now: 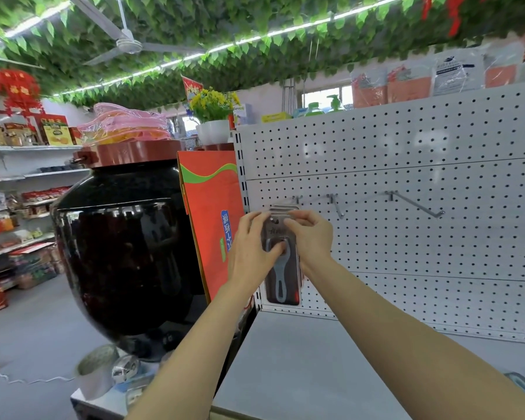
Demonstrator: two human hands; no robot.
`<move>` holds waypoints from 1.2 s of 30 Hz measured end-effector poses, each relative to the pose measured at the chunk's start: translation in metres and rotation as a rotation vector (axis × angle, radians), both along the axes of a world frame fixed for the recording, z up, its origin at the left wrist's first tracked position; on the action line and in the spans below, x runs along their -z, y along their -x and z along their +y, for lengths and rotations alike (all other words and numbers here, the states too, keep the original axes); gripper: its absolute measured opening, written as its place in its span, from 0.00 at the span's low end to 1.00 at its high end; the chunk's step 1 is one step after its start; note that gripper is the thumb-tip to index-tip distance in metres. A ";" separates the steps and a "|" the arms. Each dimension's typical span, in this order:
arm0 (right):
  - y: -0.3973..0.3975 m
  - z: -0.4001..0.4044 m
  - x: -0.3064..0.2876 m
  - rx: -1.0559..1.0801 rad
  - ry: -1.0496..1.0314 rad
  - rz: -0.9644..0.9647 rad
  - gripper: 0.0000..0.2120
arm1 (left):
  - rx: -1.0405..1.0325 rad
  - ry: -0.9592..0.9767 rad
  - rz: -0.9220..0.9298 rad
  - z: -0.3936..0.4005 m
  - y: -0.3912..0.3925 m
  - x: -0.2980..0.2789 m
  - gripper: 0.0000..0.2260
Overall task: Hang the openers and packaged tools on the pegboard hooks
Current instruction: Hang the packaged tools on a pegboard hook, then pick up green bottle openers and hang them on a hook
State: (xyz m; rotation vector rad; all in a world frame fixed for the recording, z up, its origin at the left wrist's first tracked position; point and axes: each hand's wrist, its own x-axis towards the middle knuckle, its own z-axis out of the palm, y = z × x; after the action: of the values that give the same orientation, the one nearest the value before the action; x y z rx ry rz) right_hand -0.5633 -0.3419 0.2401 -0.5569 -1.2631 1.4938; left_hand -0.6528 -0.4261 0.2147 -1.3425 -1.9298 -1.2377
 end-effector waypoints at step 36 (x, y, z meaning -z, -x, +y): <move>-0.390 0.059 0.083 0.612 -0.909 -1.047 0.21 | 0.268 0.332 0.534 0.060 -0.288 0.039 0.28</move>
State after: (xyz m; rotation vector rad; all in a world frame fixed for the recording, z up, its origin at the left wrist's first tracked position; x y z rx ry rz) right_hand -0.1730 -0.2829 0.1574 -1.0000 -2.0900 -0.0522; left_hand -0.3651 -0.3666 0.1753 -1.9180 -1.6443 -0.5767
